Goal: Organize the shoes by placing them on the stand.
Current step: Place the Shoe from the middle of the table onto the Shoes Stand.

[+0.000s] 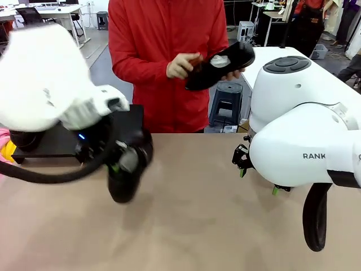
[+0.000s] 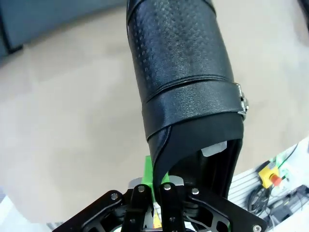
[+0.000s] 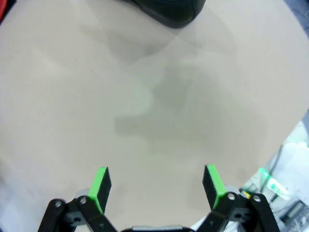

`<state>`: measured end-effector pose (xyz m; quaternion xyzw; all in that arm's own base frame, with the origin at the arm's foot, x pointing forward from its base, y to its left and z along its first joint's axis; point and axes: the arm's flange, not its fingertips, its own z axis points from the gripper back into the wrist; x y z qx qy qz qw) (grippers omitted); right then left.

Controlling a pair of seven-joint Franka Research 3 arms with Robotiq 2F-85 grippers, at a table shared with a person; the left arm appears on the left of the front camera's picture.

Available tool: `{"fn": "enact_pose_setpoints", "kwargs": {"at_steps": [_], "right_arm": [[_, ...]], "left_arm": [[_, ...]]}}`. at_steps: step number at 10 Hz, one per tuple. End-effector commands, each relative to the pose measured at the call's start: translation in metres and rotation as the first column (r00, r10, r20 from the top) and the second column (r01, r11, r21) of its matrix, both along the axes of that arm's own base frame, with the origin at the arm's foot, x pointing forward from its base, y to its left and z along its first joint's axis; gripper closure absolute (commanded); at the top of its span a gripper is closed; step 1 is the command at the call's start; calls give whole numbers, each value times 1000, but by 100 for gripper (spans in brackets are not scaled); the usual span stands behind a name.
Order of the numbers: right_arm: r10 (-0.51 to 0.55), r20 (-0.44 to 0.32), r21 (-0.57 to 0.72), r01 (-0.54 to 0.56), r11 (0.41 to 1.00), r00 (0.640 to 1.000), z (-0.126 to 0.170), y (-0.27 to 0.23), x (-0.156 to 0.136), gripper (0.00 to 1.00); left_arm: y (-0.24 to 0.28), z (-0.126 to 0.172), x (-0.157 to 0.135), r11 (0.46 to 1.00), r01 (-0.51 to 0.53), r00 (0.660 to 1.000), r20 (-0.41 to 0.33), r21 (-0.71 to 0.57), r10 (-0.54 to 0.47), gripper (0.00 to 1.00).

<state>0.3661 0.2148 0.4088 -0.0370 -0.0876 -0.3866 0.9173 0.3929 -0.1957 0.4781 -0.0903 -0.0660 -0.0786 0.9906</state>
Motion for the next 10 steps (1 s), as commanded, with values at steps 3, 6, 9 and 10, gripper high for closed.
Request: {"fn": "enact_pose_setpoints", "kwargs": {"at_steps": [3, 6, 9, 10], "right_arm": [[24, 4, 2, -24, 1000, 1000, 2, 1, 3, 0], [24, 4, 2, -24, 1000, 1000, 2, 1, 3, 0], [24, 4, 2, -24, 1000, 1000, 2, 1, 3, 0], [24, 4, 2, -24, 1000, 1000, 2, 1, 3, 0]], "left_arm": [[81, 37, 59, 991, -68, 973, 212, -112, 91, 100], [141, 35, 107, 984, -151, 936, 306, -94, 173, 100], [193, 21, 129, 978, -201, 914, 349, -56, 208, 100], [207, 18, 133, 976, -210, 912, 348, -56, 216, 100]]}}
